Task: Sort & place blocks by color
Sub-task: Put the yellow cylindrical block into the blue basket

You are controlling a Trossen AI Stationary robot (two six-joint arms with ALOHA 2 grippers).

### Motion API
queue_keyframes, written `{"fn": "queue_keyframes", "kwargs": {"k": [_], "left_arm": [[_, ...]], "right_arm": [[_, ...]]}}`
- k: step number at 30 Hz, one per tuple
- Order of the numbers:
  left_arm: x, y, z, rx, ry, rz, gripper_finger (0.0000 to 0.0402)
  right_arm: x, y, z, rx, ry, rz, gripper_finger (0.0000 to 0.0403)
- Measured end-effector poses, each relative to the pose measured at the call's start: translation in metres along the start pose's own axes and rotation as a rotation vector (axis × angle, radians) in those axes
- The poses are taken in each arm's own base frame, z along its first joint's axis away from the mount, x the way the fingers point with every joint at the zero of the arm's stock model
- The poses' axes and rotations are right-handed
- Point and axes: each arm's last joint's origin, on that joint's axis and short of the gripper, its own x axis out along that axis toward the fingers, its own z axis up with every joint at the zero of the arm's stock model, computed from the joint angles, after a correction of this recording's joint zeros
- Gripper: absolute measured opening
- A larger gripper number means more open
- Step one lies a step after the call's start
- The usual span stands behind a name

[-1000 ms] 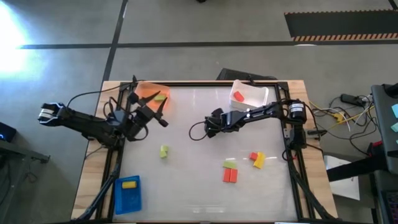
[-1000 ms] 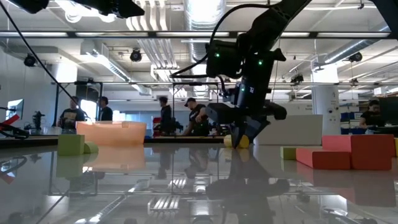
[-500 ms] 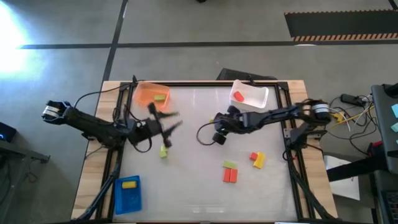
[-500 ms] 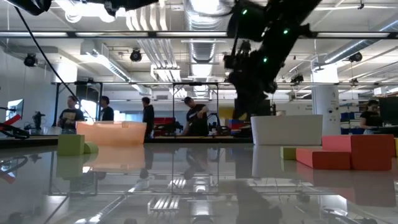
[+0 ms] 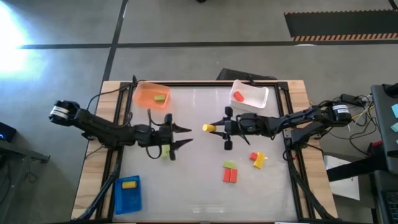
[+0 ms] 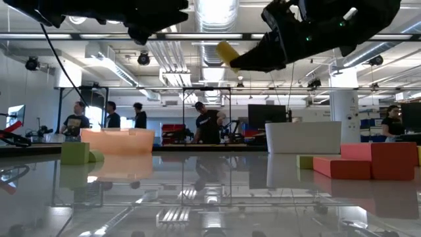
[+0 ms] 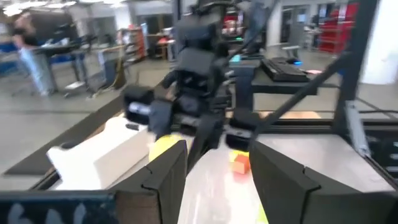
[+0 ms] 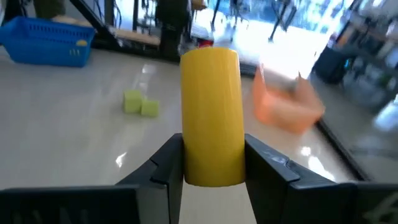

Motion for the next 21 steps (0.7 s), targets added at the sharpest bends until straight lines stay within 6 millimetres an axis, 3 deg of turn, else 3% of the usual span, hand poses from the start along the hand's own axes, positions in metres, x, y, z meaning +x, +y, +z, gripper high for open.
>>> {"fn": "queue_keyframes", "kwargs": {"k": [11,21], "left_arm": [[0.024,0.007,-0.022,-0.041,0.004,0.118,0.0269],[0.046,0.011,-0.033,-0.044,-0.077,0.15,0.0281]], "right_arm": [[0.01,-0.002,0.013,-0.057,-0.03,0.022,0.0117],[0.01,-0.002,0.014,-0.085,-0.034,0.025,0.0117]]}}
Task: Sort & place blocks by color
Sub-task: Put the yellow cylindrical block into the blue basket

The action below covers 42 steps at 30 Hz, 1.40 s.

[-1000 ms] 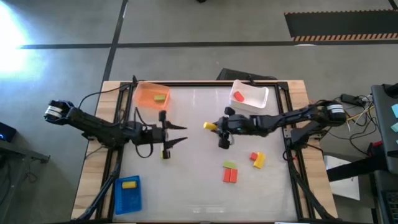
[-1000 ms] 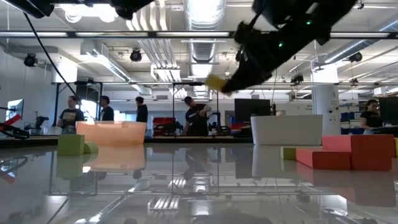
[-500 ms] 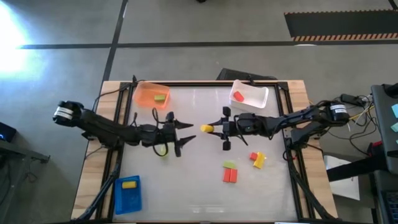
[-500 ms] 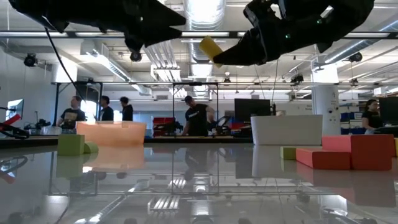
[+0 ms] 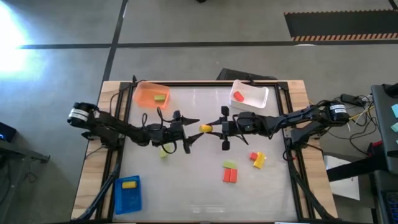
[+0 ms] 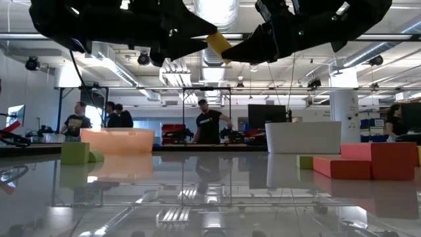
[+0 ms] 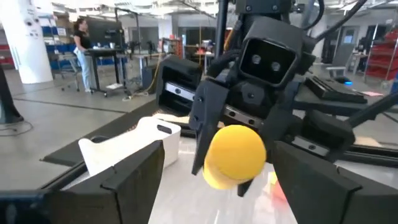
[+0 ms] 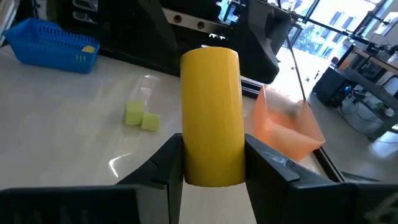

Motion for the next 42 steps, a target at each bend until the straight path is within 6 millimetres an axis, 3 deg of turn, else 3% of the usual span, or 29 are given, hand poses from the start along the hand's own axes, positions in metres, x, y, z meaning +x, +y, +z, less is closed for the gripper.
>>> {"fn": "queue_keyframes", "kwargs": {"k": [10,16,24,31,36,42], "left_arm": [[0.009,-0.005,-0.014,0.006,-0.081,-0.053,0.0271],[0.016,-0.007,-0.013,0.002,-0.088,-0.048,0.0222],[0.019,-0.006,-0.012,0.015,-0.079,-0.036,0.0113],[0.019,-0.006,-0.013,0.009,-0.076,-0.03,0.0112],[0.018,-0.005,-0.012,-0.001,-0.067,-0.019,0.0112],[0.014,-0.009,0.001,-0.052,0.107,-0.025,0.0112]], "right_arm": [[0.0,0.0,0.0,0.014,0.003,0.001,0.0117],[0.0,0.0,0.0,0.015,0.002,0.0,0.0117],[0.0,0.0,0.0,0.026,0.005,0.002,0.0117],[0.0,0.0,0.0,0.016,0.006,0.002,0.012],[0.0,-0.001,0.001,0.021,-0.001,-0.006,0.0197],[-0.011,-0.005,0.011,0.017,-0.012,-0.017,0.027]]}}
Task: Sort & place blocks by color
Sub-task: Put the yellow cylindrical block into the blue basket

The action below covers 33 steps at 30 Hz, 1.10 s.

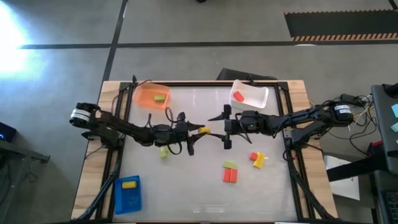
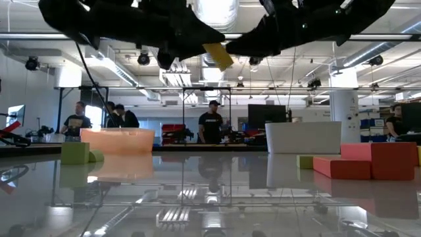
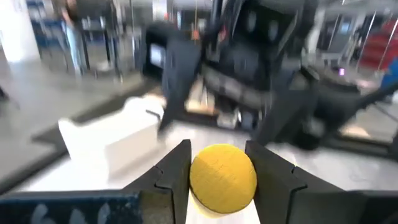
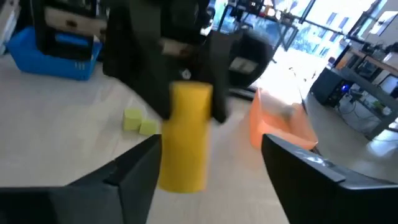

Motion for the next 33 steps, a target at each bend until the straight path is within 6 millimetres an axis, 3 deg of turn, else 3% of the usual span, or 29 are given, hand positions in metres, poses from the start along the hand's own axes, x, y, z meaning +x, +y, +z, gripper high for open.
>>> {"fn": "queue_keyframes", "kwargs": {"k": [10,13,17,24,28,33], "left_arm": [[-0.049,-0.018,0.05,-0.239,0.473,0.08,0.0112],[-0.069,-0.03,0.07,-0.393,0.612,0.105,0.0112],[-0.098,-0.052,0.082,-0.569,0.855,0.111,0.0112],[-0.147,-0.085,0.067,-0.788,1.331,0.205,0.0112],[-0.17,-0.109,0.049,-0.783,1.632,0.249,0.0112],[-0.174,-0.121,0.03,-0.817,1.732,0.461,0.0112]], "right_arm": [[-0.029,-0.018,0.021,0.027,-0.034,-0.049,0.0287],[-0.032,-0.021,0.023,0.037,-0.044,-0.06,0.028],[-0.031,-0.02,0.021,0.048,-0.03,-0.055,0.0271],[-0.021,-0.018,0.01,0.035,0.016,-0.045,0.0258],[-0.019,-0.019,0.008,0.03,0.024,-0.05,0.0254],[-0.019,-0.019,0.008,0.031,0.021,-0.049,0.0253]]}}
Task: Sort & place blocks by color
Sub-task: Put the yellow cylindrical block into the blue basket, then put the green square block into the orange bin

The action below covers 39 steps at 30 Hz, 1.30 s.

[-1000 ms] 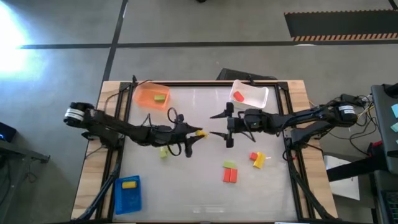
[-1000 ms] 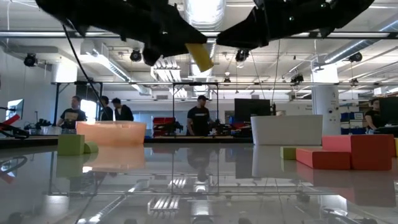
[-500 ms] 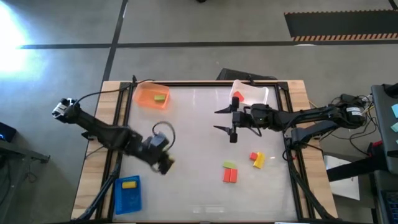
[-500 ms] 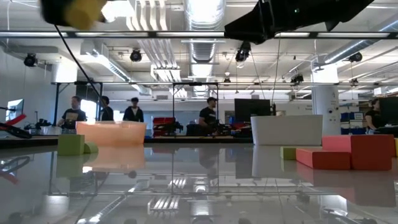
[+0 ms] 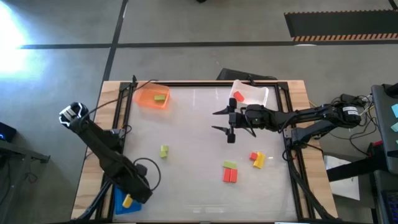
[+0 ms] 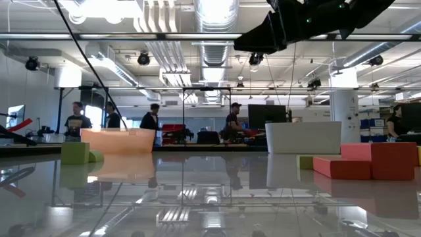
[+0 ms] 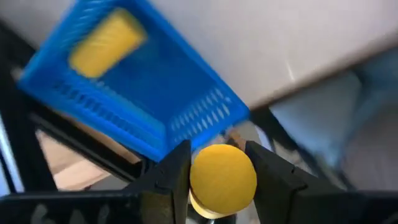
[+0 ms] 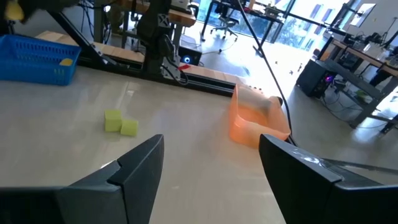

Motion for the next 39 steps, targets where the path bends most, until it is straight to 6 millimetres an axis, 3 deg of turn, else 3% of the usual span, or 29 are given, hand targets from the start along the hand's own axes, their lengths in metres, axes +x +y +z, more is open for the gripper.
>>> {"fn": "queue_keyframes", "kwargs": {"k": [11,17,20,25,29,33,39], "left_arm": [[0.053,0.001,0.022,-0.252,-0.06,0.2,0.0112],[0.061,0.005,0.024,-0.255,-0.034,0.215,0.0112],[0.061,0.006,0.024,-0.253,-0.033,0.217,0.0118],[0.061,0.006,0.024,-0.252,-0.032,0.219,0.0182],[0.058,0.005,0.022,-0.249,0.001,0.214,0.0197],[0.043,0.002,0.015,-0.238,0.088,0.181,0.02],[0.009,-0.003,0.011,-0.14,0.087,0.033,0.0201]], "right_arm": [[0.0,0.0,0.0,-0.005,-0.001,0.001,0.0249],[0.0,0.0,0.0,-0.008,-0.002,0.001,0.0249],[0.0,0.0,0.0,-0.009,-0.002,0.001,0.0249],[0.0,0.0,0.0,-0.019,-0.002,0.001,0.0249],[0.0,0.0,0.0,-0.02,0.001,0.002,0.0249],[0.0,0.0,0.0,-0.019,0.003,0.002,0.0249],[0.0,0.0,0.0,-0.017,0.007,0.003,0.0249]]}}
